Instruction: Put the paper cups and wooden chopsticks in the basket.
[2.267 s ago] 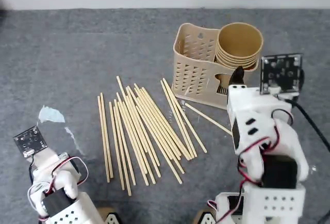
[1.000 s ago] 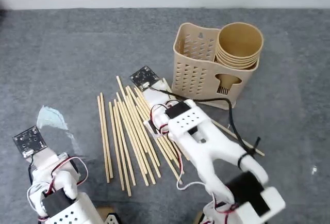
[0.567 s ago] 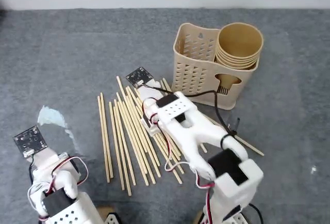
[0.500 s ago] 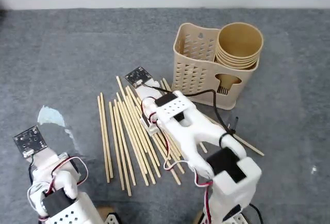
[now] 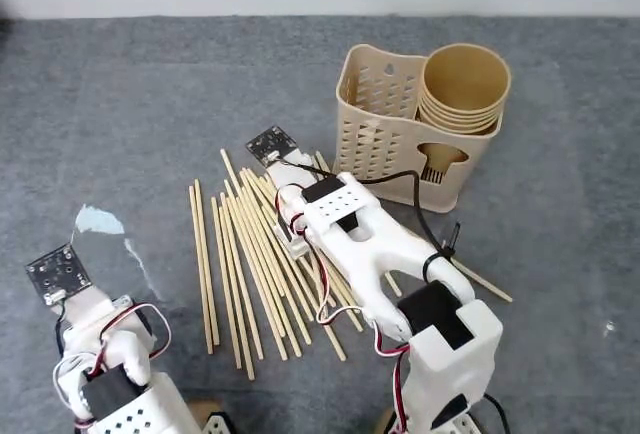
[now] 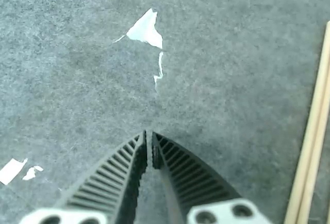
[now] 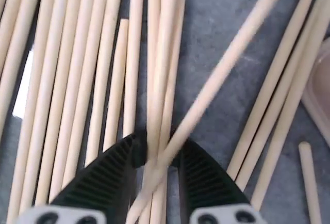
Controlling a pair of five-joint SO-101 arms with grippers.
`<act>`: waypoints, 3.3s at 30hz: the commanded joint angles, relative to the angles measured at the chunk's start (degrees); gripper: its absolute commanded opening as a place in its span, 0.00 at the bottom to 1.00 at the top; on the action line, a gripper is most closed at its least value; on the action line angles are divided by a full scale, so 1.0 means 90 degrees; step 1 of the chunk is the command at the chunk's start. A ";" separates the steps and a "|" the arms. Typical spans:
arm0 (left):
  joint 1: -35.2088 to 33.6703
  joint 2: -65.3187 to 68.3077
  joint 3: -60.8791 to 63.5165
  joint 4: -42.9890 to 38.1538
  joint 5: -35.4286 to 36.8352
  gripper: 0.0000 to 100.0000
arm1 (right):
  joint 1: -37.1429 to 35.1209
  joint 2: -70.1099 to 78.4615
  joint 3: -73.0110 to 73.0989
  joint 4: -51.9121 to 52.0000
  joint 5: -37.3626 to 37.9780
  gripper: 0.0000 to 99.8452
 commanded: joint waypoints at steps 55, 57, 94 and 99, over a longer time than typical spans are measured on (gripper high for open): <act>0.0000 -0.0117 -0.0054 -0.0127 0.0039 0.02 | -0.0601 -0.2799 0.0254 -0.3521 -0.0020 0.01; 0.0000 -0.0117 -0.0054 -0.0127 0.0039 0.02 | -0.0640 -0.2799 0.0254 -0.3766 -0.0020 0.01; 0.0000 -0.0117 -0.0054 -0.0127 0.0039 0.02 | 0.2466 -0.2222 -0.2882 -0.3648 0.0283 0.01; 0.0000 -0.0117 -0.0054 -0.0127 0.0039 0.02 | 0.2515 -0.2007 -0.2178 -0.4293 0.0420 0.01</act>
